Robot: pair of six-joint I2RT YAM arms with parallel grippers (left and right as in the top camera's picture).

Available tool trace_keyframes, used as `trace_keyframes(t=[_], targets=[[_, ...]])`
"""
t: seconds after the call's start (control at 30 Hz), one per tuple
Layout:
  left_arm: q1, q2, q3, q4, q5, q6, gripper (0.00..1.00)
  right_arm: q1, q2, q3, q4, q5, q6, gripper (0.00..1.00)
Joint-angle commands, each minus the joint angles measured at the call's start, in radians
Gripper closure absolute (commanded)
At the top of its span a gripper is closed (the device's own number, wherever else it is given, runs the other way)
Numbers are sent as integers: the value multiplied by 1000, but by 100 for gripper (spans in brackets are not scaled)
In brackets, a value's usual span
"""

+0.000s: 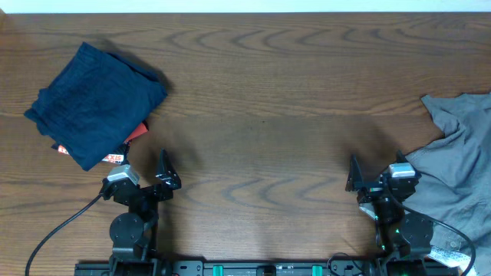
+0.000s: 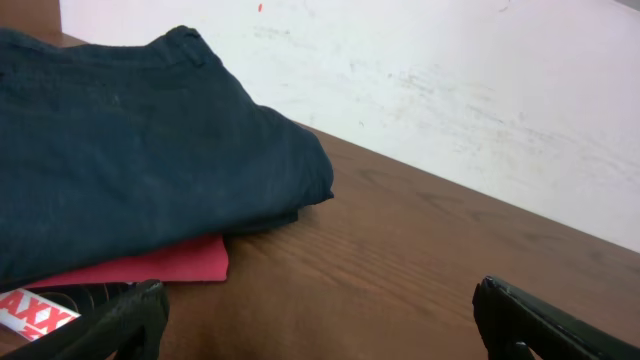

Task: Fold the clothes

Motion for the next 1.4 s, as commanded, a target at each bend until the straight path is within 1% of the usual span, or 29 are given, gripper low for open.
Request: trace_keyframes(t=[0.0,0.1,0.23,0.33,0.43,0.6,0.67,0.87,0.9,1.0,1.07,1.1,1.13,1.17,1.2,1.23,1.27,1.3,1.33,1.37], targets=[[6,-5,-32,-18,3,20,2,-7,-2,-1,6,-14,92,1],[6,4,-20,-25,22,20,2,-7,5,0,-4,-47,120,1],[6,55,35,-36,22,20,2,-7,38,33,-43,-62,122,1],[6,134,109,-64,22,21,2,-7,86,92,-103,-61,122,1],[6,251,208,-125,22,32,2,-8,162,179,-175,-54,122,1],[6,469,419,-315,22,32,2,-8,339,350,-334,-45,124,1],[6,552,507,-410,22,32,2,-8,425,429,-421,-26,150,1],[6,787,796,-754,22,32,2,-10,745,726,-718,-25,159,1],[6,814,834,-798,22,32,2,-10,789,767,-745,-27,158,1],[6,869,911,-867,23,31,2,-9,892,863,-787,-100,159,1],[6,879,924,-864,30,31,2,-10,929,883,-798,-120,157,0],[6,879,924,-863,30,31,2,-10,942,883,-803,-97,156,11],[6,879,924,-863,30,31,1,-10,956,881,-813,-47,169,27],[6,879,924,-864,30,31,6,-10,972,880,-834,23,213,43],[6,879,924,-870,29,31,15,-10,993,880,-872,122,302,54],[6,879,924,-876,29,31,22,-10,1012,880,-911,200,389,58],[6,879,924,-882,29,31,40,-10,1034,879,-946,257,464,61],[6,879,924,-889,29,31,55,-10,1056,876,-972,292,520,64],[6,879,924,-893,29,31,63,-10,1082,868,-986,306,552,65],[6,879,924,-895,29,31,64,-10,1108,858,-986,305,556,65]])
